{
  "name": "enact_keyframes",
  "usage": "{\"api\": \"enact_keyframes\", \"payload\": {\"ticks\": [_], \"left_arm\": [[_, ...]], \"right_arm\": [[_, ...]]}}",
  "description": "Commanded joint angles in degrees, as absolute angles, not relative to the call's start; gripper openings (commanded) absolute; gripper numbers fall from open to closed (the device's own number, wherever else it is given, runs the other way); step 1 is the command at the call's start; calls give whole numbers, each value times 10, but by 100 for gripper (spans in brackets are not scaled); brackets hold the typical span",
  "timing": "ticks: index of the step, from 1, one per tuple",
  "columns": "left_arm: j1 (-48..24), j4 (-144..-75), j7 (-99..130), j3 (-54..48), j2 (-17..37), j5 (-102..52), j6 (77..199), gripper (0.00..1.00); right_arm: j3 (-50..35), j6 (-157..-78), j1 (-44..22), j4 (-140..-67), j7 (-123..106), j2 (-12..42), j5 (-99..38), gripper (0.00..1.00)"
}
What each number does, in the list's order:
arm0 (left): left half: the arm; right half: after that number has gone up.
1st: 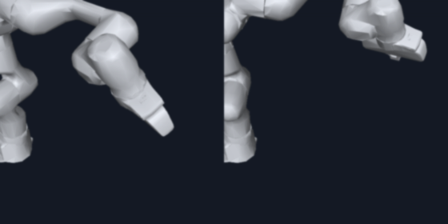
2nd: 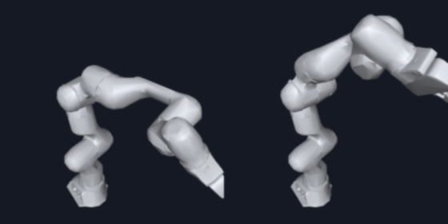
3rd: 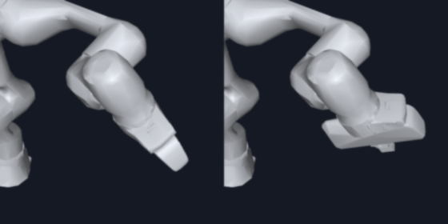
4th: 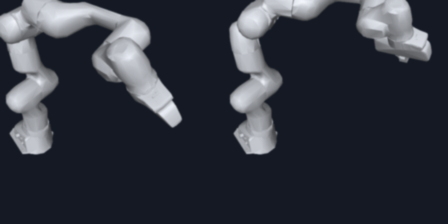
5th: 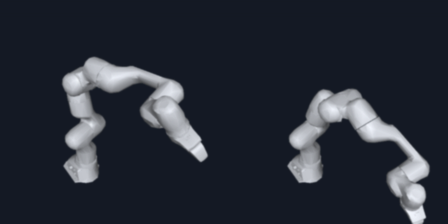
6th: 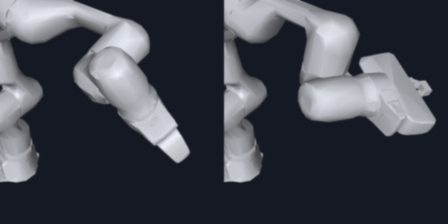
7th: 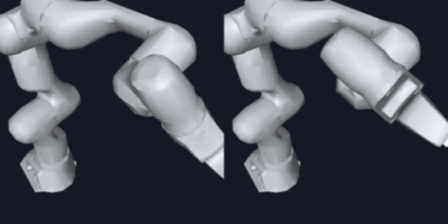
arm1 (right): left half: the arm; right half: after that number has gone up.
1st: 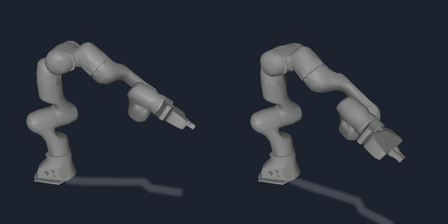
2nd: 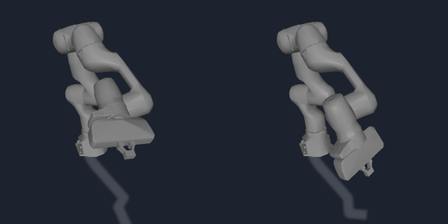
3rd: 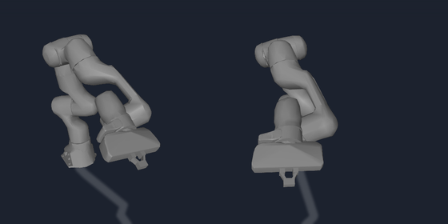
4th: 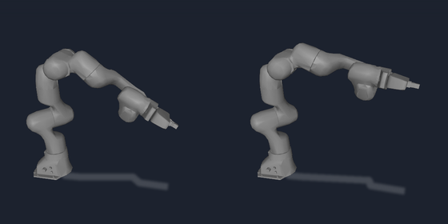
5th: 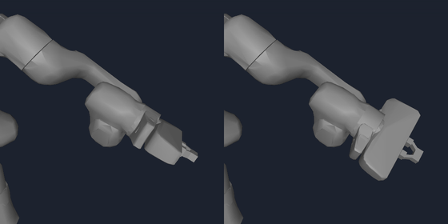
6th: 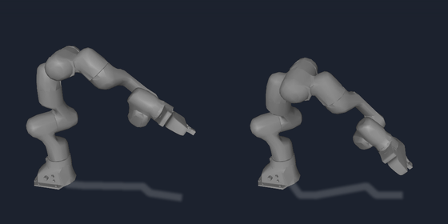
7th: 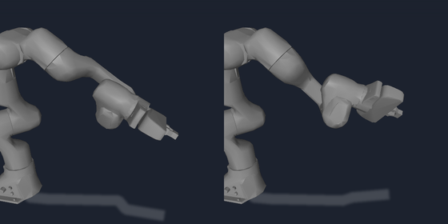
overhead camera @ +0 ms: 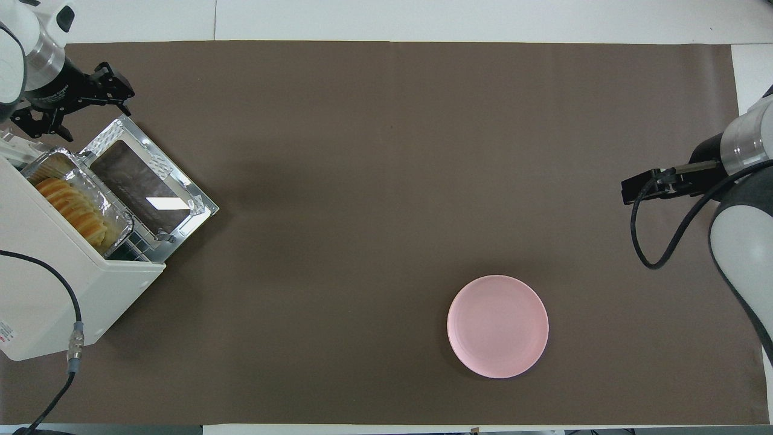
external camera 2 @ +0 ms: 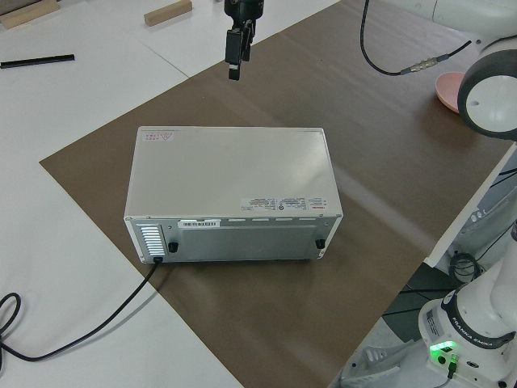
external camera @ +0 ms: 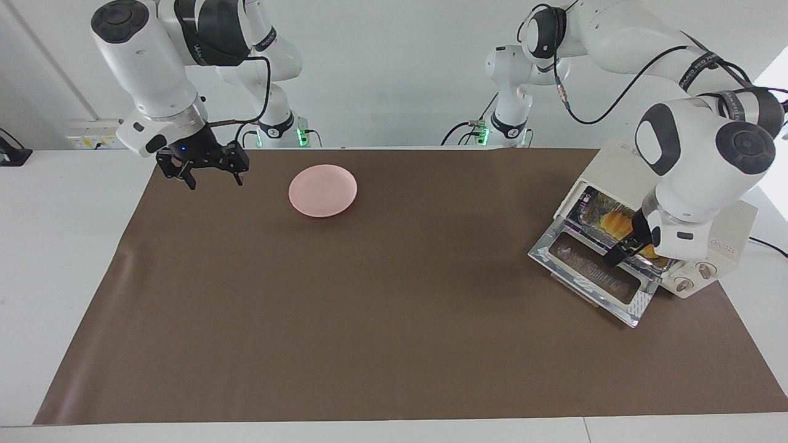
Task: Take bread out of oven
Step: 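Reach the left gripper into the oven and grasp the foil tray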
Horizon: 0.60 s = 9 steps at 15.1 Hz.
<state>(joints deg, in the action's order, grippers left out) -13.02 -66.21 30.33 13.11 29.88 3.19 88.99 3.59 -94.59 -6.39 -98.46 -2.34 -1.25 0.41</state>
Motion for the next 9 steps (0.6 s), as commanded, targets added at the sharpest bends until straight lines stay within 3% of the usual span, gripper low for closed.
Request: {"api": "enact_keyframes", "payload": {"ticks": [1, 4, 9], "left_arm": [[-146, -742, 369, 158, 265, 54, 927, 100], [-147, -843, 381, 158, 224, 103, 987, 100], [-147, -918, 432, 158, 204, 107, 1041, 100]], "right_arm": [[30, -943, -58, -994, -28, -22, 13, 100], [30, -943, -58, -994, -28, -21, 13, 100], [30, -943, -58, -994, -28, -21, 13, 100]]}}
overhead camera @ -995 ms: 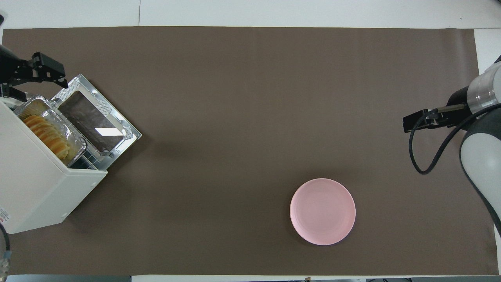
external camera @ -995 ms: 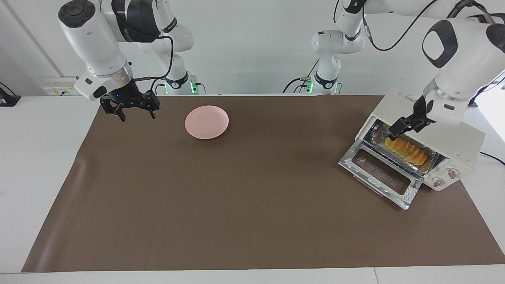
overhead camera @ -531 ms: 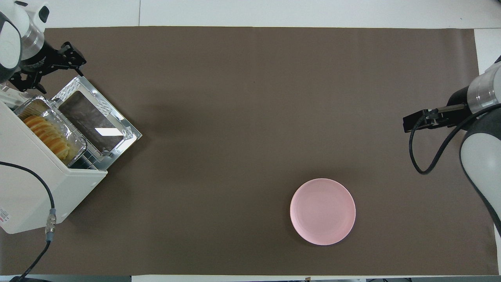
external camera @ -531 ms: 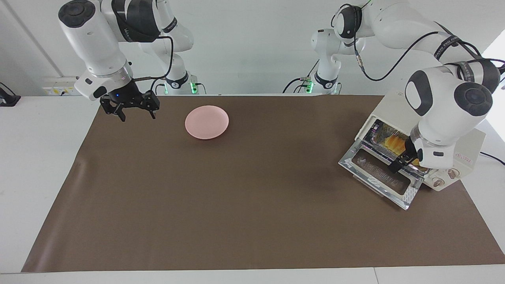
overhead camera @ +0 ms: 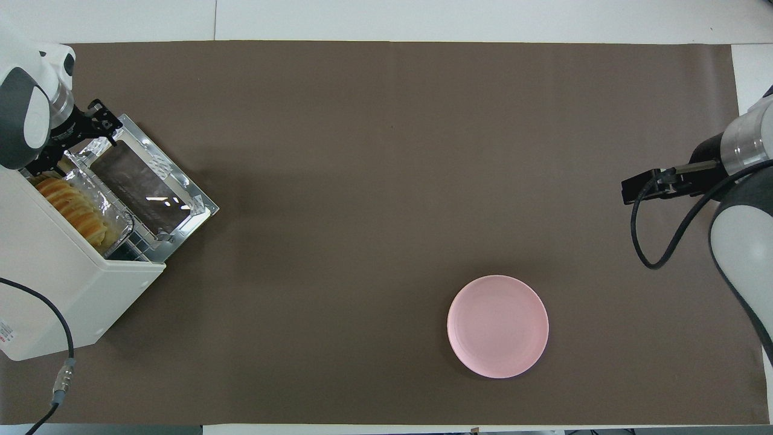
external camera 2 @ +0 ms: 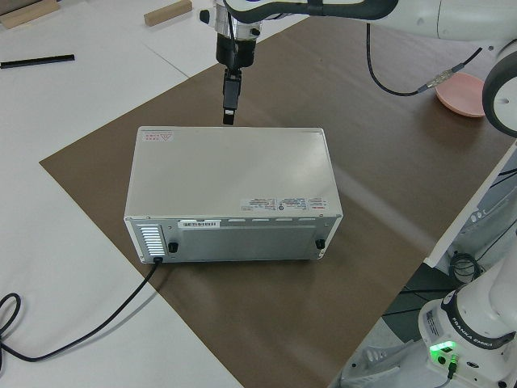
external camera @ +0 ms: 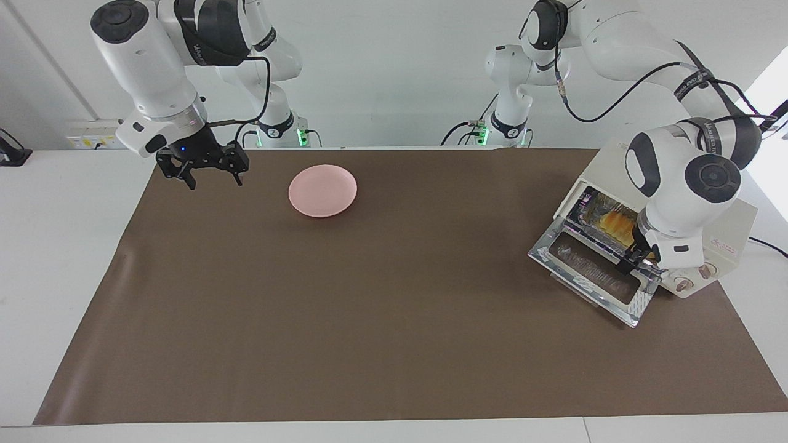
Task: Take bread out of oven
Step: 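Reach the left gripper into the oven and grasp the foil tray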
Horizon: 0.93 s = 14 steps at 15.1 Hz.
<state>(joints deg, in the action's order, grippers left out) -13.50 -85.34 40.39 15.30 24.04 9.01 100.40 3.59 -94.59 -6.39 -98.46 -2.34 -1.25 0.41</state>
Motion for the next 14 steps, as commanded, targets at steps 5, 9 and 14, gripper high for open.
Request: {"api": "enact_keyframes", "payload": {"ticks": [5, 9, 14], "left_arm": [[-159, -954, 461, 158, 203, 108, 1064, 100], [-168, -982, 474, 158, 207, 109, 1087, 85], [-165, -991, 468, 157, 204, 109, 1088, 6]], "right_arm": [[30, -943, -58, -994, -28, -22, 13, 100], [30, -943, -58, -994, -28, -22, 13, 100], [30, -943, -58, -994, -28, -22, 13, 100]]}}
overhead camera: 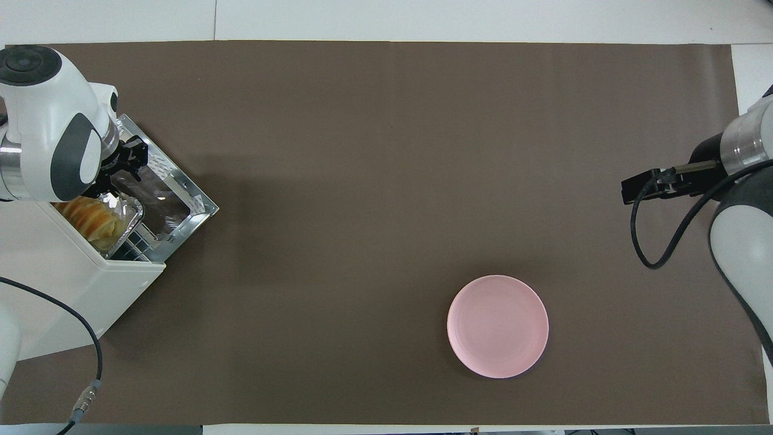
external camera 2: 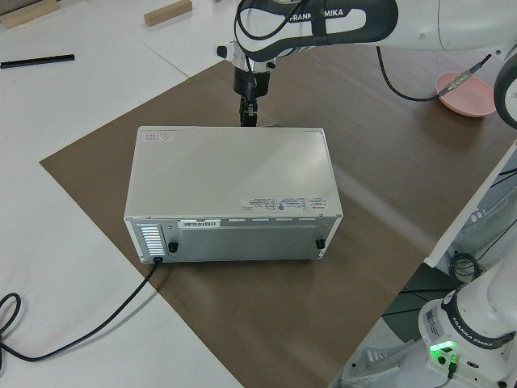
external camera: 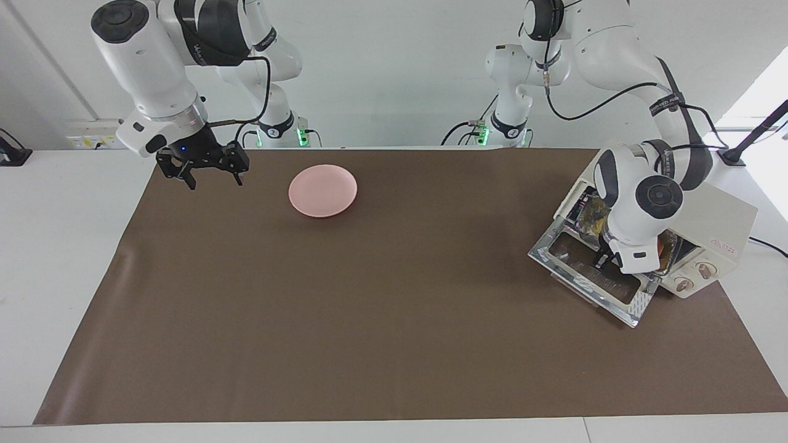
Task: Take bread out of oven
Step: 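Reach the left gripper into the oven and grasp the foil tray, then pull the foil tray out with the left gripper and set it down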
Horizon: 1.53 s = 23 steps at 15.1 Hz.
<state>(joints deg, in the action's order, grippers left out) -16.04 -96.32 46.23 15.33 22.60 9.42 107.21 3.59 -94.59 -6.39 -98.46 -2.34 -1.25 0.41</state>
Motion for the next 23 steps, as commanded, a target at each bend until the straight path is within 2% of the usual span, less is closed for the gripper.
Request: {"api": "enact_keyframes", "payload": {"ticks": [1, 2, 6, 10, 16, 20, 23], "left_arm": [[-165, -989, 466, 157, 204, 109, 1088, 0], [-166, -980, 463, 157, 207, 111, 1089, 0], [-190, -866, 457, 153, 248, 103, 1078, 0], [-274, -811, 449, 135, 272, 93, 1069, 0], [-400, -795, 449, 95, 277, 18, 1056, 0], [-464, -823, 447, 95, 292, -23, 1140, 0], [-485, -829, 433, 94, 305, -33, 1168, 0]], "right_arm": [[30, -943, -58, -994, -28, -22, 13, 100], [30, -943, -58, -994, -28, -22, 13, 100], [30, -943, -58, -994, -28, -22, 13, 100], [30, -943, -58, -994, -28, -22, 13, 100], [30, -943, -58, -994, -28, -22, 13, 100], [30, -943, -58, -994, -28, -22, 13, 100], [30, -943, -58, -994, -28, -22, 13, 100]]}}
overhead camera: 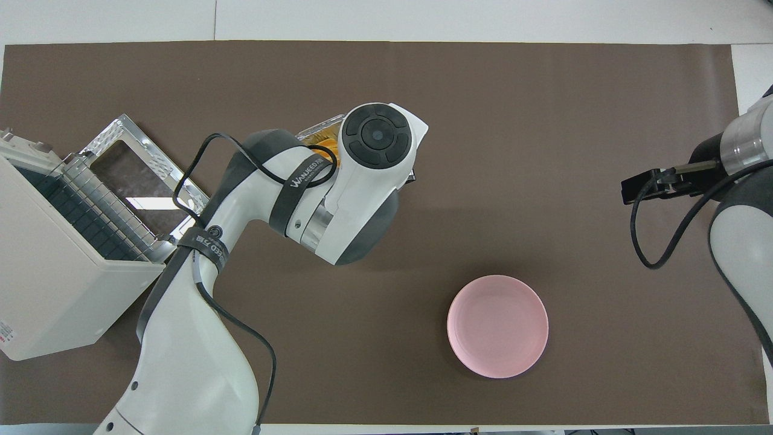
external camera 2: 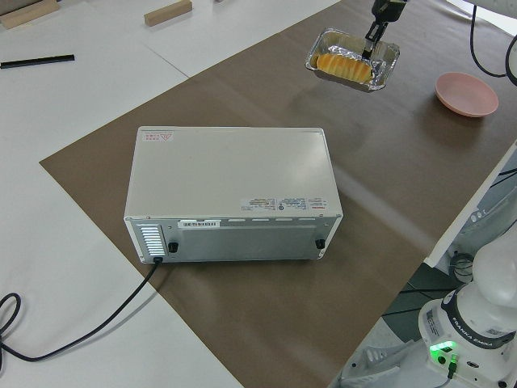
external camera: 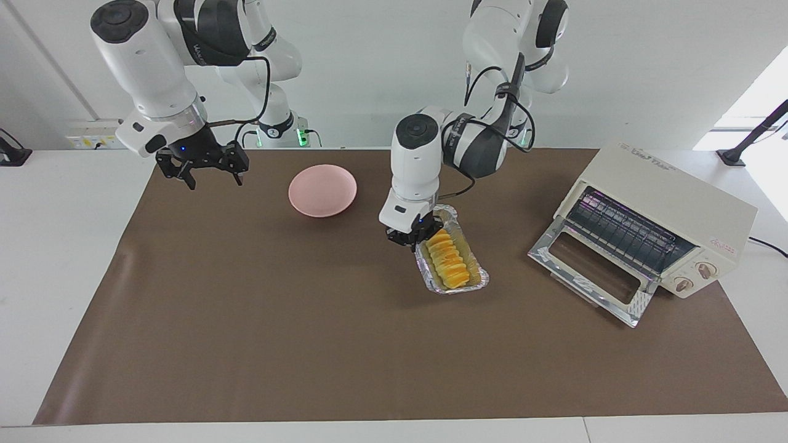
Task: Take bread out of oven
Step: 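Pull the foil tray out with the left gripper and set it down, then withdraw the left gripper while the right gripper reaches the foil tray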
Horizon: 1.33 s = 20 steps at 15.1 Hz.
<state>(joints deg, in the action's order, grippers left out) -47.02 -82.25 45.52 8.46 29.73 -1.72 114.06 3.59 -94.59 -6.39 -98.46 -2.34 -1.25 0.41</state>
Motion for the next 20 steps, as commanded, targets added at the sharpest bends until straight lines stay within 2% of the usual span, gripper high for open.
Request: {"api": "enact_keyframes", "payload": {"ticks": [1, 3, 5, 6, 7, 8, 9, 10, 12, 14, 20], "left_arm": [[-489, -840, 425, 93, 305, -33, 1181, 0], [-495, -877, 390, 82, 296, -34, 1195, 0], [-505, -882, 388, 80, 294, -34, 1192, 0], [-505, -881, 386, 79, 294, -34, 1192, 9], [-505, -878, 388, 80, 294, -38, 1193, 39], [-502, -874, 393, 82, 294, -55, 1192, 61], [-497, -862, 400, 83, 294, -70, 1184, 88], [-492, -857, 399, 88, 287, -74, 1176, 100], [-449, -861, 398, 88, 245, -76, 1169, 100], [-407, -860, 397, 89, 214, -76, 1129, 100], [-215, -860, 270, 89, 140, -69, 992, 100]], "right_arm": [[30, -943, -58, -994, -28, -22, 13, 100], [30, -943, -58, -994, -28, -22, 13, 100], [30, -940, -57, -994, -28, -22, 13, 100], [30, -930, -57, -993, -32, -29, 13, 100], [30, -928, -57, -990, -33, -32, 13, 100], [29, -928, -58, -992, -33, -33, 8, 100], [28, -932, -64, -1000, -31, -37, 6, 100], [24, -939, -66, -1016, -27, -40, 3, 100], [12, -989, -86, -1034, 2, -31, -13, 100], [11, -1019, -131, -1029, 46, 10, -25, 100], [11, -1170, -252, -1027, 203, 125, -32, 100]]}}
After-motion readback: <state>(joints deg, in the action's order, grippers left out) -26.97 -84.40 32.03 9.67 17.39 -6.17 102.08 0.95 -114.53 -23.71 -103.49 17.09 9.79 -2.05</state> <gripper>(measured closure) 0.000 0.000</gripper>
